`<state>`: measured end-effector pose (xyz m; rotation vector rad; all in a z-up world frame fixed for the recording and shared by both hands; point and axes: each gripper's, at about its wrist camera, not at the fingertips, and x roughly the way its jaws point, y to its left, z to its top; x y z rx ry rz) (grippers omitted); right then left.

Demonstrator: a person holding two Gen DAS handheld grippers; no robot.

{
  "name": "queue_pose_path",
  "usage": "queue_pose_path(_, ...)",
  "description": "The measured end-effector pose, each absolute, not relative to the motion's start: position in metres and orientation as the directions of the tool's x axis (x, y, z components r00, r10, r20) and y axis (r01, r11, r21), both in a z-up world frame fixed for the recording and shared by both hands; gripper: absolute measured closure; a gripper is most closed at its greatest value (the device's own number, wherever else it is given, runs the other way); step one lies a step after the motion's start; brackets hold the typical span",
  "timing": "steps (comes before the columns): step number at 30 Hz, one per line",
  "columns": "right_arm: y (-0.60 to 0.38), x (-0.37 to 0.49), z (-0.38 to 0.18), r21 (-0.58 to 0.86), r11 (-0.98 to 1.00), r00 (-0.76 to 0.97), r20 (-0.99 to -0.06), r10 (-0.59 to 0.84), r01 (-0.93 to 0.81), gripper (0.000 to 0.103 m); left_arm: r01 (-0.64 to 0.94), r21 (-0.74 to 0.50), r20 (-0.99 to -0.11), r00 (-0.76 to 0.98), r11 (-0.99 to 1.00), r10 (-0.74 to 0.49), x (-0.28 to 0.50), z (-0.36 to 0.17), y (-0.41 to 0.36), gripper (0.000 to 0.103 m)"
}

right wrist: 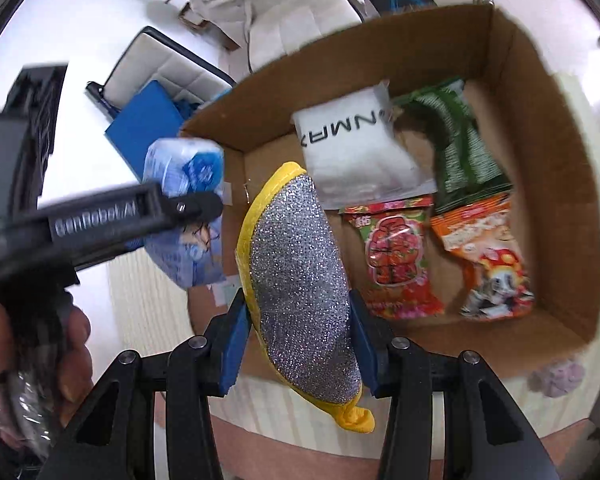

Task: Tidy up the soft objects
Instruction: 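Carry tissue pack and scrubber into the box and open both tools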

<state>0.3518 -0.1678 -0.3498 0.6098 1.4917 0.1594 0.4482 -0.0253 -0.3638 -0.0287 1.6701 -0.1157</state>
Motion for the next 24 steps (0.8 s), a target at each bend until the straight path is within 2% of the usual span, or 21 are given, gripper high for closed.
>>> queue_pose_path(6,-0.154,0.366,-0.387,0.486,0.815,0.065,-0.868,0.493,0.315,0.053,0.047,-0.059,-0.988,-0.143,0.997,-0.052,0.459,-0.393,-0.026,0.055)
queue_pose_path(11,-0.144,0.374,-0.404,0.467,0.832,0.043,-0.878,0.477,0.3,0.05,0.008,-0.108,-0.979,-0.172,0.994,-0.105,0.458,-0.405,-0.021,0.048)
queue_pose_path(12,-0.142,0.375,-0.407,0.466,0.835,0.028,-0.877,0.48,0.294,0.048,0.002,-0.121,-0.977,-0.179,0.993,-0.119,0.457,-0.405,-0.021,0.045)
queue_pose_path(14,-0.138,0.377,-0.413,0.467,0.837,-0.005,-0.873,0.488,0.285,0.029,0.001,-0.12,-0.979,-0.167,0.993,-0.119,0.457,-0.401,-0.018,0.044)
queue_pose_path(15,-0.138,0.377,-0.411,0.46,0.843,-0.003,-0.877,0.48,0.28,0.018,0.006,-0.114,-0.981,-0.157,0.993,-0.112,0.456,-0.398,-0.018,0.037)
queue_pose_path(16,-0.138,0.376,-0.409,0.455,0.848,0.002,-0.881,0.472,0.273,0.017,0.015,-0.11,-0.984,-0.141,0.994,-0.107,0.456,-0.393,-0.018,0.022)
queue_pose_path(17,-0.138,0.376,-0.405,0.445,0.856,0.007,-0.888,0.46,0.264,0.017,0.018,-0.113,-0.986,-0.121,0.993,-0.11,0.456,-0.387,-0.017,0.016)
queue_pose_path(21,-0.144,0.374,-0.39,0.401,0.882,0.007,-0.911,0.412,0.246,0.017,0.016,-0.112,-0.992,-0.062,0.994,-0.111,0.451,-0.366,-0.015,0.012)
queue_pose_path(22,-0.146,0.371,-0.386,0.388,0.889,0.006,-0.917,0.399,0.241,0.017,0.014,-0.109,-0.993,-0.039,0.994,-0.108,0.447,-0.359,-0.014,0.005)
queue_pose_path(24,-0.149,0.368,-0.374,0.326,0.921,0.005,-0.943,0.333,0.214,0.014,0.02,-0.109,-0.994,-0.007,0.994,-0.109,0.44,-0.349,-0.013,0.003)
